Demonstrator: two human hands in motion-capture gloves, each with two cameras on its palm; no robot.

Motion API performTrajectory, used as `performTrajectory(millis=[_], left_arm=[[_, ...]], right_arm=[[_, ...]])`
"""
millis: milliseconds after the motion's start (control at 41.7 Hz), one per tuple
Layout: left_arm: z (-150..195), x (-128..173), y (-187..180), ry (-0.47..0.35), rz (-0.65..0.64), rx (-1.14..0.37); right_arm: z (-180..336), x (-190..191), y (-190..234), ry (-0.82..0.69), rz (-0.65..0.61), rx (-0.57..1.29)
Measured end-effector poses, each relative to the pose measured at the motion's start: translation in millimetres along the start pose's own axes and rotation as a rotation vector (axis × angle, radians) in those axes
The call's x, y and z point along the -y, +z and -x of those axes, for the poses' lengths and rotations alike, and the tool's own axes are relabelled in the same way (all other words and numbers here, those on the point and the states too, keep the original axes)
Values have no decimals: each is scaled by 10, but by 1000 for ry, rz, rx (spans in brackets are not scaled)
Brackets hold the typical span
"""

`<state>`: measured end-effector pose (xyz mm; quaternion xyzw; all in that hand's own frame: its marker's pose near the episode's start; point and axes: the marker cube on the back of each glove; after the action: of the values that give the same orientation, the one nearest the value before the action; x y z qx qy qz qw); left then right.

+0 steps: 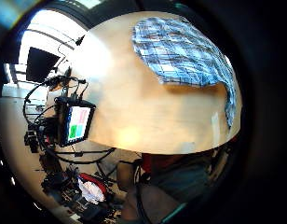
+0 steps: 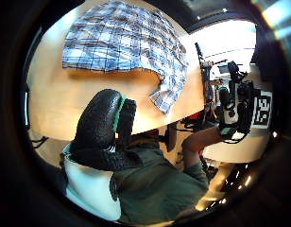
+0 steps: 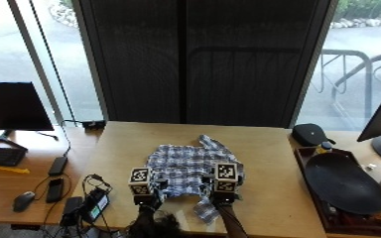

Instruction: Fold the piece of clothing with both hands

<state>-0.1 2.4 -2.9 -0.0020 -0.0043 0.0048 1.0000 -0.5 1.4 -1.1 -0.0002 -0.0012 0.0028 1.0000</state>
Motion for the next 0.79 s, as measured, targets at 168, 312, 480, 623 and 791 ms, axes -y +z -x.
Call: performTrajectory(millis=[168, 312, 480, 623, 791], left_arm=[[-26, -2, -9, 14, 3, -4], [-50, 33, 17, 31, -6, -17], [-59, -37, -21, 25, 20, -12], [-85, -57, -58, 29, 11, -15], [-56, -31, -60, 30, 6, -5]], right_arm=[[27, -52, -34, -6, 1, 2], [31, 20, 38, -5, -2, 2], [37, 14, 50, -9, 18, -2], [35, -11, 24, -16, 16, -7], [11, 11, 43, -16, 3, 6]])
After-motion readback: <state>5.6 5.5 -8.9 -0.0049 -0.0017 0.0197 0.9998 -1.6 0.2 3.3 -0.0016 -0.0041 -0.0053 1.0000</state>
